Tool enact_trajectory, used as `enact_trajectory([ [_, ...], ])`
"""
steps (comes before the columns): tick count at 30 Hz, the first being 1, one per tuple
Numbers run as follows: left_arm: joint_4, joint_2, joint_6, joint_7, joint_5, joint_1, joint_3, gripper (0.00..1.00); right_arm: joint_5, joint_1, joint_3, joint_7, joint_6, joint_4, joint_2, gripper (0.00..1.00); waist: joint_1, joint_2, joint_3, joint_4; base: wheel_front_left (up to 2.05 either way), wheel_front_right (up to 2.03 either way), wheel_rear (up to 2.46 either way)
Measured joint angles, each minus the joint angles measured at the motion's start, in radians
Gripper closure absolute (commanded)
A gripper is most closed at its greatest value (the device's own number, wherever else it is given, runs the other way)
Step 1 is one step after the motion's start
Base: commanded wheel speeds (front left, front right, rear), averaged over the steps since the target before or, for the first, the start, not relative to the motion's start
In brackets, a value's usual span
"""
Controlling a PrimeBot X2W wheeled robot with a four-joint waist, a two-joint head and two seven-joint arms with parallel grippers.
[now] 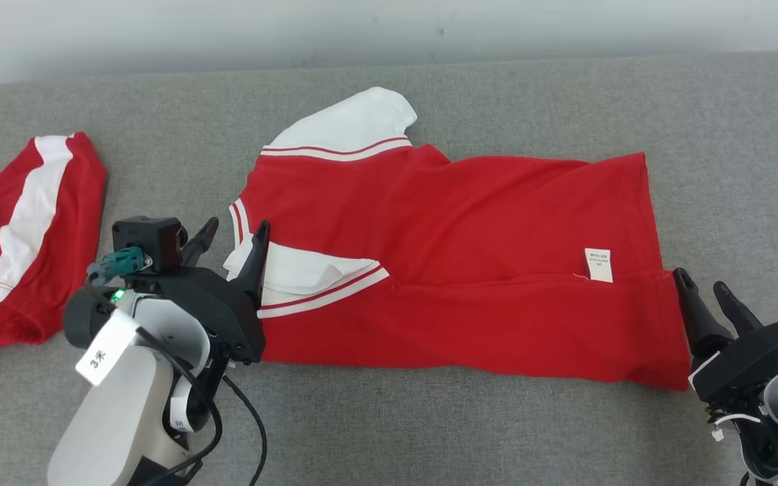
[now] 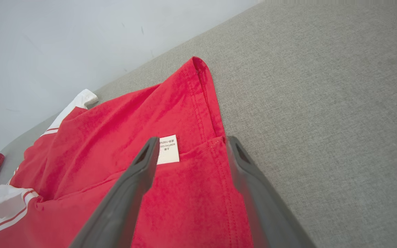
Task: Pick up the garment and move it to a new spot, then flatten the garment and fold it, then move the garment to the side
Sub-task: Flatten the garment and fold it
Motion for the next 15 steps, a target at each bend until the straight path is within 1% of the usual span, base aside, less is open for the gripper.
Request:
enact_trajectory([
  [3, 0.002, 0.004, 0.002, -0.027, 0.009, 0.004, 0.005, 0.00, -0.017, 0.003, 0.001, -0.018, 0.001, 0.000, -0.002, 0.00, 0.0000, 0.0000, -0.014, 0.000, 0.00, 0.00, 0.00],
  [5, 0.000, 0.009, 0.012, -0.043, 0.016, 0.019, 0.010, 0.00, -0.019, 0.008, 0.000, -0.026, 0.002, -0.002, -0.004, 0.00, 0.0000, 0.0000, -0.024, 0.000, 0.00, 0.00, 0.00],
  [11, -0.001, 0.039, 0.024, -0.053, 0.041, 0.134, 0.010, 0.00, -0.059, 0.076, -0.005, -0.042, 0.003, -0.006, -0.019, 0.00, -0.0001, 0.0000, -0.059, 0.000, 0.00, 0.00, 0.00],
  [15, -0.002, 0.053, 0.028, -0.053, 0.043, 0.194, 0.008, 0.00, -0.064, 0.106, -0.006, -0.051, 0.000, -0.008, -0.018, 0.00, -0.0001, 0.0000, -0.081, 0.000, 0.00, 0.00, 0.00],
])
